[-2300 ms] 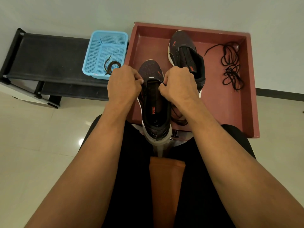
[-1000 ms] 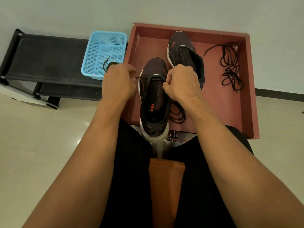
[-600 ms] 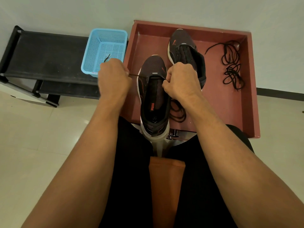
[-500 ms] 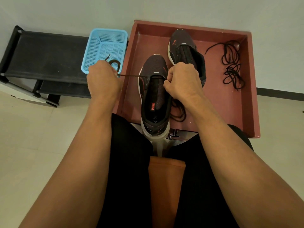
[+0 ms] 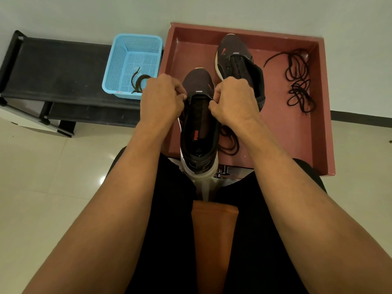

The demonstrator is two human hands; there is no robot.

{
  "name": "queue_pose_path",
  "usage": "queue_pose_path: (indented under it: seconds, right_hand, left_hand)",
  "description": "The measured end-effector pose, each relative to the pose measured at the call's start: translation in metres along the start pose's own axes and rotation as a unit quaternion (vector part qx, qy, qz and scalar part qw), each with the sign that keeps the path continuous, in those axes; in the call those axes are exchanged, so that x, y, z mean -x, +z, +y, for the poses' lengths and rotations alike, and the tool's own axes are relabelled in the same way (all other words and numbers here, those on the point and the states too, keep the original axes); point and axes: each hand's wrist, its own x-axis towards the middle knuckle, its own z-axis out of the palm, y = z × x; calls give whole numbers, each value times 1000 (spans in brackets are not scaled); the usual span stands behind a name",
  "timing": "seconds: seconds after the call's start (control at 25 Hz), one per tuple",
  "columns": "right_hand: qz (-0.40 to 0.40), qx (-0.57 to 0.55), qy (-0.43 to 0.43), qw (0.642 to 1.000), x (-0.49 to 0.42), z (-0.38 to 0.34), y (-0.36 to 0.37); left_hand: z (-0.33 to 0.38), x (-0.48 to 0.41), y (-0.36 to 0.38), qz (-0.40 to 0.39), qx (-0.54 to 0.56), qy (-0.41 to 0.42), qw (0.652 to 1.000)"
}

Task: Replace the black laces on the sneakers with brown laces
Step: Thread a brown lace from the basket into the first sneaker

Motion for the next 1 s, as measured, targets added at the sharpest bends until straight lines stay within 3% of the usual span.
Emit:
queue_pose_path:
  seconds: [0.12,0.24,0.48,0.64,0.88,1.0]
  right_hand:
    - [-6,0,3,1000,1,1,-1]
    - [0,6,0,1000,3,0,-3]
    - [3,15,-14,1000,3,-3,-4]
    - [1,12,-12,1000,2,-4,-2]
    - [10,16,-5,1000,3,-5,-5]
    - [7,24,-11,1000,3,-4,-8]
  left_hand:
    - [-18,-4,-9,65,-38,-88,993]
    - [-31,-2,-14,56,-93,-137,985]
    - [-5,-1,-2,-49,8,29,998]
    - [-4,-3,1,-12,7,-5,1000]
    - [-31,-1,-22,76,-11,-126,989]
    - [-32,0,-22,54,-12,-96,994]
